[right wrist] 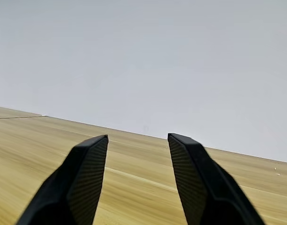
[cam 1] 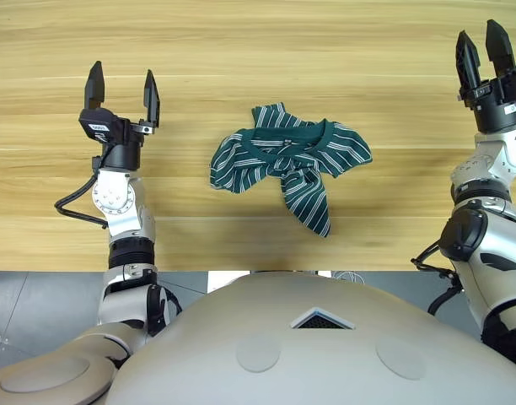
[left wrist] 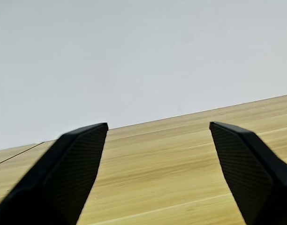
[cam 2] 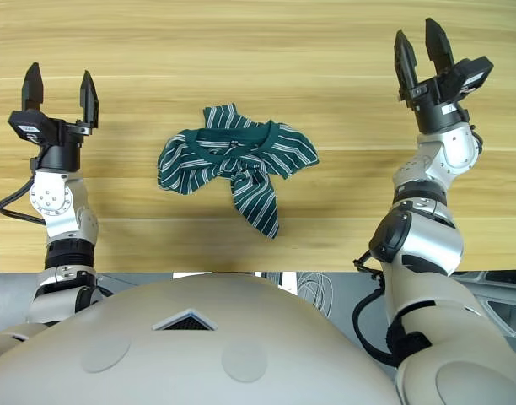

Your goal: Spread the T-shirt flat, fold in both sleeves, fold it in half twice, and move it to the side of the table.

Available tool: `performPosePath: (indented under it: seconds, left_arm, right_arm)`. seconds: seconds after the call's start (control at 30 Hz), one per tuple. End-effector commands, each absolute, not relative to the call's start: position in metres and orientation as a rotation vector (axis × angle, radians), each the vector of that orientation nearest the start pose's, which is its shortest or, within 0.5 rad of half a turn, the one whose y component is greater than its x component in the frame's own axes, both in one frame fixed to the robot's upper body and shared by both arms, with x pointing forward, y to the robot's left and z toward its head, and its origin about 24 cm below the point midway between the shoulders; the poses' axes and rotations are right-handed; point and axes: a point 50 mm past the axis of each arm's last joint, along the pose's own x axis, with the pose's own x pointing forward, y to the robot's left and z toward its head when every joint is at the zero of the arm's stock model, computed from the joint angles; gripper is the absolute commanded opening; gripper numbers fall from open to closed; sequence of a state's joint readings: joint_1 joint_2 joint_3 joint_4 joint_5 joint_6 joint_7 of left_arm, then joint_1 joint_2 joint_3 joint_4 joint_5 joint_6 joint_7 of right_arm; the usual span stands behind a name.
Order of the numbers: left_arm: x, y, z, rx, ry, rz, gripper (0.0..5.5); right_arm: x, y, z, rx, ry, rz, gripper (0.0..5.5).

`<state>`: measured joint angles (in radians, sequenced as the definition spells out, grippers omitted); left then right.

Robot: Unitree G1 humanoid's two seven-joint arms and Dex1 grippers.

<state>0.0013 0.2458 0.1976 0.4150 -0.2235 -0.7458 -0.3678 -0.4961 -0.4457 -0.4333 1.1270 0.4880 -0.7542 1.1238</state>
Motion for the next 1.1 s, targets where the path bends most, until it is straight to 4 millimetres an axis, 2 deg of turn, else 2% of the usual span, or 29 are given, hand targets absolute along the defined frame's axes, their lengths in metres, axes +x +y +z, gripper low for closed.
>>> performPosePath:
  seconds: [0.03,0.5,1.1]
  left_arm:
    - [0.2266,0.2411,0.0367,0.173,-0.343,-0.112,3.93]
    - [0.2263,0.2414,0.0362,0.175,-0.342,-0.116,3.93]
    - [0.2285,0.2469,0.0389,0.180,-0.363,-0.057,3.93]
  right_arm:
    - [0.2857,-0.2976,0.0620,-0.054,-0.362,0.406,2.38]
    - [0.2856,-0.2984,0.0608,-0.049,-0.354,0.394,2.38]
    - [0.2865,-0.3000,0.0557,-0.078,-0.326,0.283,2.38]
